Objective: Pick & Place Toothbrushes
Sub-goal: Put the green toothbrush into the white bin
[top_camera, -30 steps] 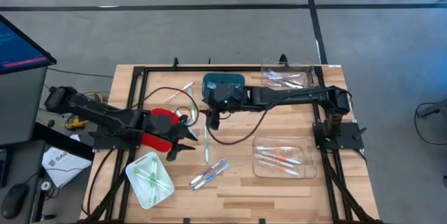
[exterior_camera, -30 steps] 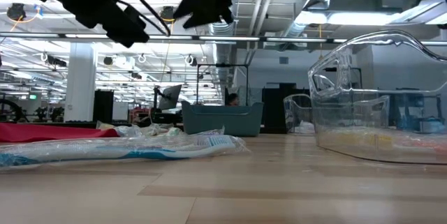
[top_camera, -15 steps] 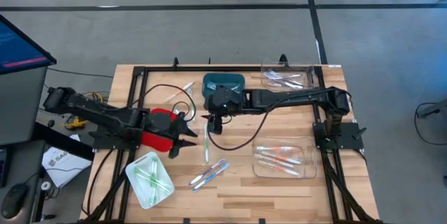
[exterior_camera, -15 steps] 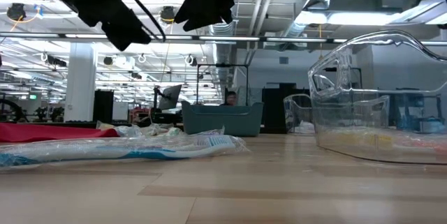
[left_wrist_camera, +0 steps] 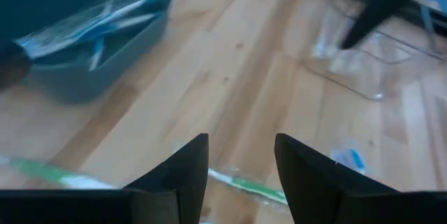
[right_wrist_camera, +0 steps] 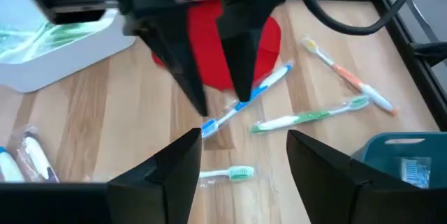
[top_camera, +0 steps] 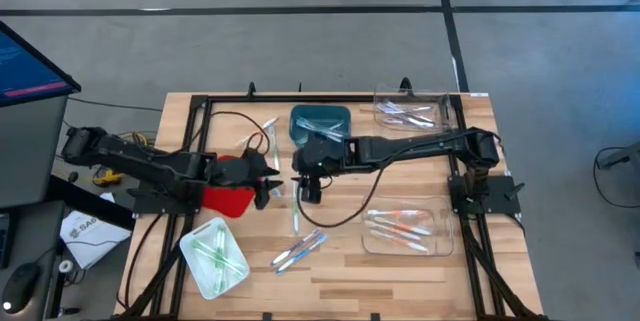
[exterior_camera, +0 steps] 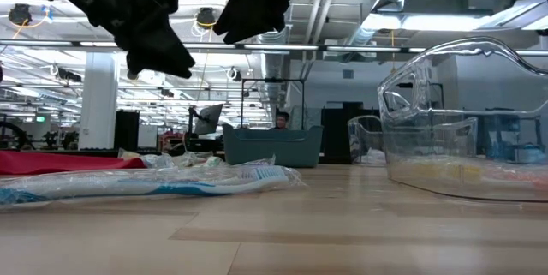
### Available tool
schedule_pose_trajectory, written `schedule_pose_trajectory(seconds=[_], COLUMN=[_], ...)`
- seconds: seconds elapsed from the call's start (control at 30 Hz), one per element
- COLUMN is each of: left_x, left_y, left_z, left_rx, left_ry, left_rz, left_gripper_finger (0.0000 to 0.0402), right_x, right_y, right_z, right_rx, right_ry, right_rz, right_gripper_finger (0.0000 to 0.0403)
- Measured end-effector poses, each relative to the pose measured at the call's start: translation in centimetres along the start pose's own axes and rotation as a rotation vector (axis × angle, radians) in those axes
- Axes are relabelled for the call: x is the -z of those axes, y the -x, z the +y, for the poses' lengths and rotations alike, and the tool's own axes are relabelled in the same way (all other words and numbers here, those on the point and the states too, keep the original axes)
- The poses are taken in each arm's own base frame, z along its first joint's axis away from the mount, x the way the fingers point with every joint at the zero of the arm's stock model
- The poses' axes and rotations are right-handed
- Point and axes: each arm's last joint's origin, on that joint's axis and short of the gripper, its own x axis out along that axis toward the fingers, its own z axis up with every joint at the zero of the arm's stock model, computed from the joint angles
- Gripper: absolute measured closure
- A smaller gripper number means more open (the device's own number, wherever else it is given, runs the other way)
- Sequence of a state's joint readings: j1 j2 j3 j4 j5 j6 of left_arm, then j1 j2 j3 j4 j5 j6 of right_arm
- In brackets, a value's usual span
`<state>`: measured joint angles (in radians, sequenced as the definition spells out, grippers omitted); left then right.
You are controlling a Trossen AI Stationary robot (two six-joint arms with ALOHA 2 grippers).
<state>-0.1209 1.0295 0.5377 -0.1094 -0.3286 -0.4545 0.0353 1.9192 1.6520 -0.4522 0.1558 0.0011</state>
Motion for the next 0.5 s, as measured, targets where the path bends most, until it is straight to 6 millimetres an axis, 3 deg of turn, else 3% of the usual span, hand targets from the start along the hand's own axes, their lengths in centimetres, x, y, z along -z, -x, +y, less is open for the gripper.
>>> schedule_pose_trajectory(seconds=[0.23, 0.5], left_x=[-0.1, -1.2], left_y=[-0.2, 2.8], left_z=[1.0, 0.7], left_rx=[-0.057, 0.051], left_ry=[0.040, 0.035], left_rz=[0.013, -0.101], left_gripper_finger=[0.0242, 0.0258], right_x=[-0.1, -0.2], right_y=[0.0, 0.3], right_z=[0.1, -0.8], right_rx=[-0.002, 0.014], right_ry=[-0.020, -0.028], right_rz=[-0.009, -0.009], right_gripper_finger=[0.0206, 0.0207])
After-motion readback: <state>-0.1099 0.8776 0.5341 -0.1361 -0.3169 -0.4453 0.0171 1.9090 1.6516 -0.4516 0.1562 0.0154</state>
